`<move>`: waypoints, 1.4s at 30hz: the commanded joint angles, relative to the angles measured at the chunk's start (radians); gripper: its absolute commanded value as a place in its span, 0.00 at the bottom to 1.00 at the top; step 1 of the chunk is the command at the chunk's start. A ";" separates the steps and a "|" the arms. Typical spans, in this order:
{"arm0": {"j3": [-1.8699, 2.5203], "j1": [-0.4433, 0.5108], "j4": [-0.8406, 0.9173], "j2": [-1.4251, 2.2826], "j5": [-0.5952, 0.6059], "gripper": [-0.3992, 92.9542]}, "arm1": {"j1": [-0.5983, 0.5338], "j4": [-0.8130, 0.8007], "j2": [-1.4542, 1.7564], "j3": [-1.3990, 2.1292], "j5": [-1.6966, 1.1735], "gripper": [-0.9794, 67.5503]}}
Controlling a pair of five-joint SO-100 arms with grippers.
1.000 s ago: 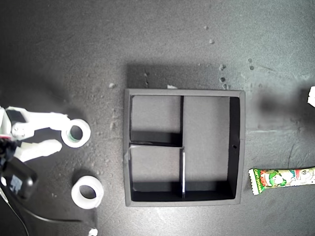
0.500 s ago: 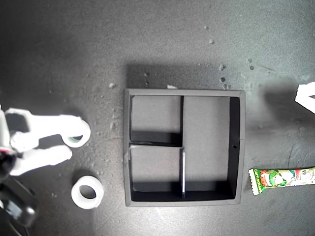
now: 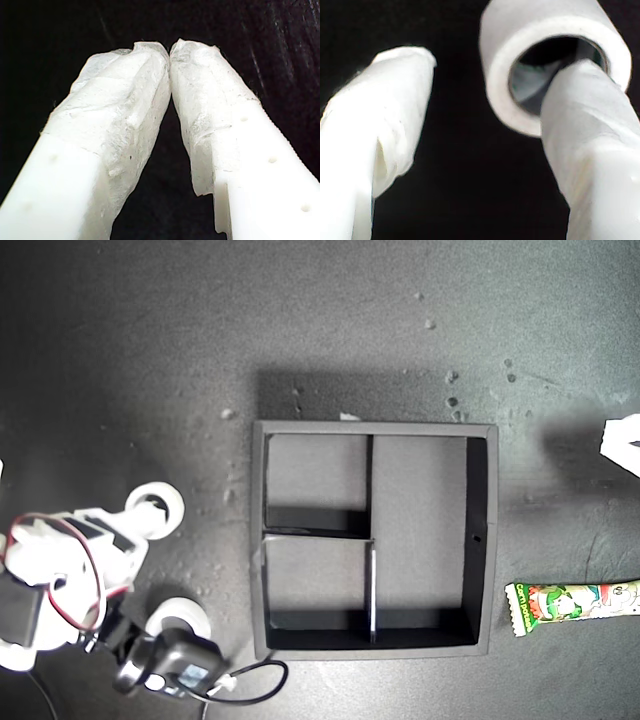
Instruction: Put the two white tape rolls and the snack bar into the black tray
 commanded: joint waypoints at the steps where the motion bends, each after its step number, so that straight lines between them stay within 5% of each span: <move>1: -0.008 0.009 0.000 -0.009 -0.021 0.19 | 0.006 0.005 0.006 0.012 -0.014 0.02; 17: 0.339 -0.011 -0.322 0.149 -0.038 0.19 | 0.008 0.017 0.006 0.012 0.003 0.11; 21: 0.356 -0.048 -0.333 0.101 -0.046 0.16 | -0.026 -0.054 0.006 0.012 0.008 0.12; 24: 0.353 -0.071 -0.328 0.078 -0.060 0.10 | -0.040 -0.160 0.006 0.006 0.017 0.22; 27: 0.345 -0.087 -0.299 0.095 -0.067 0.00 | -0.058 -0.287 0.006 -0.046 0.012 0.29; 31: 0.272 -0.092 -0.176 0.126 -0.051 0.00 | -0.063 -0.310 -0.006 -0.192 -0.018 0.29; 42: -0.195 -0.190 0.186 0.061 0.156 0.00 | -0.123 -0.156 -0.273 -0.715 -0.115 0.32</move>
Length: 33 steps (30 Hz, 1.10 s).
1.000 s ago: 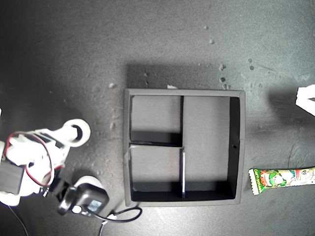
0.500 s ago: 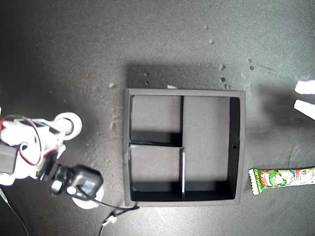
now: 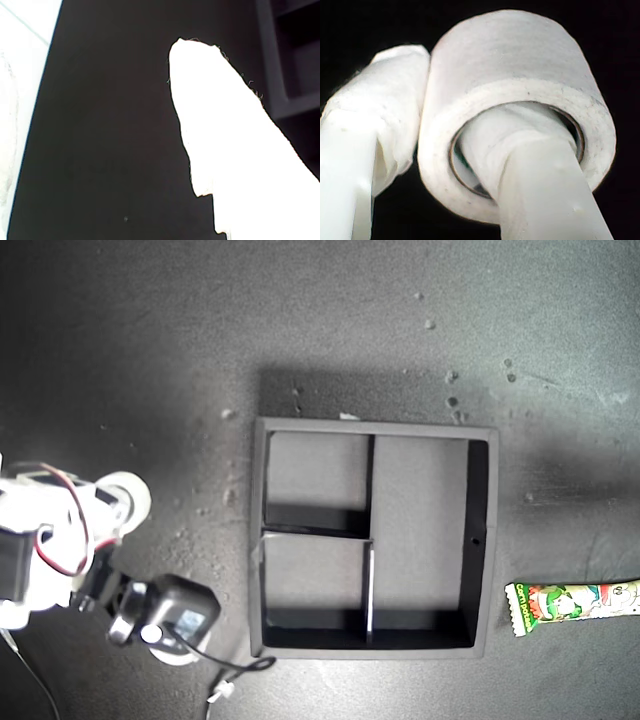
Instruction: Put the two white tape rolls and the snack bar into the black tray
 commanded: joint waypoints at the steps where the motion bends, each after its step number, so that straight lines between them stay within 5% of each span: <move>1: -0.147 -0.046 0.046 -0.005 0.064 0.00 | -0.040 0.038 -0.193 -0.268 -0.135 0.32; 7: -0.410 -0.067 0.081 -0.107 0.167 0.00 | -0.178 0.238 -0.664 -0.597 0.064 0.32; 13: -0.913 -0.006 0.236 -0.449 0.229 0.00 | -0.413 0.241 -0.695 -0.365 0.480 0.31; 17: -1.463 0.048 0.465 -0.822 0.224 0.00 | -0.543 0.107 -0.695 -0.210 0.666 0.38; 33: -1.786 0.152 0.463 -1.187 0.158 0.01 | -0.773 -0.179 -0.712 0.155 0.927 0.46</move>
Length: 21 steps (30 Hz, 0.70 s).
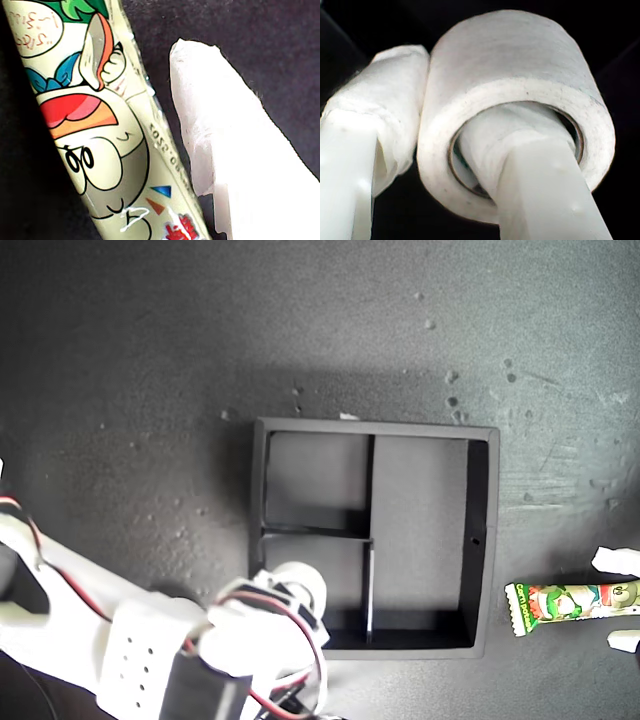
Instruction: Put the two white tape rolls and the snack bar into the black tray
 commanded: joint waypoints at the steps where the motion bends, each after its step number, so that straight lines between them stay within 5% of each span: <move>1: -0.106 0.006 0.017 -0.034 -0.012 0.01 | -0.034 -0.127 -0.002 0.081 0.014 0.46; 10: -0.175 0.012 0.017 -0.127 -0.026 0.03 | -0.077 -0.357 -0.002 0.288 -0.015 0.45; 15: -0.245 0.026 0.017 -0.175 -0.025 0.06 | -0.077 -0.420 -0.002 0.348 -0.009 0.34; 21: -0.258 0.040 0.018 -0.173 -0.020 0.13 | -0.094 -0.463 0.012 0.410 0.032 0.02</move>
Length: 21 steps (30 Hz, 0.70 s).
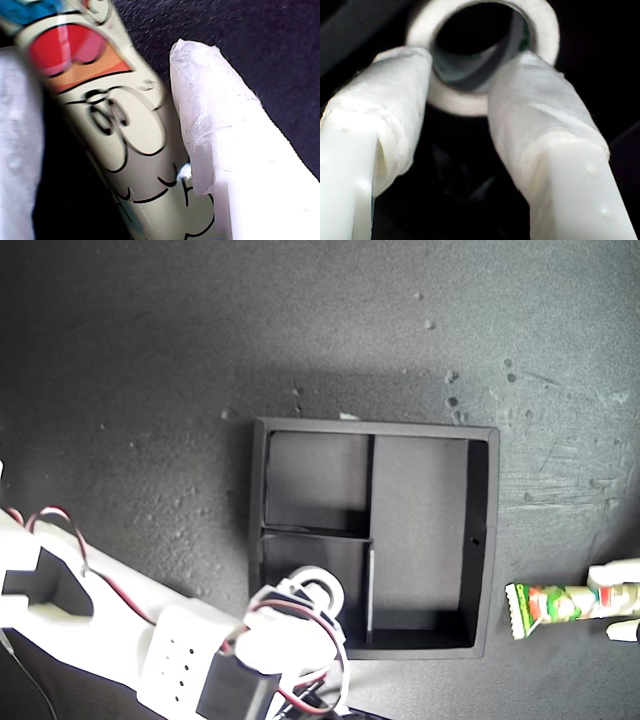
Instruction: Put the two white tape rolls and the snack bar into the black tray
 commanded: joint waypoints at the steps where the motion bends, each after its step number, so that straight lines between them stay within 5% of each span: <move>1: -0.040 0.014 0.018 0.029 -0.005 0.13 | -0.012 -0.023 0.011 0.021 0.009 0.01; 11: 0.098 -0.041 0.018 0.215 0.044 0.14 | 0.086 0.023 0.014 -0.055 -0.150 0.01; 21: 0.423 -0.058 0.018 0.581 0.044 0.14 | 0.442 0.465 0.043 -0.460 -0.612 0.01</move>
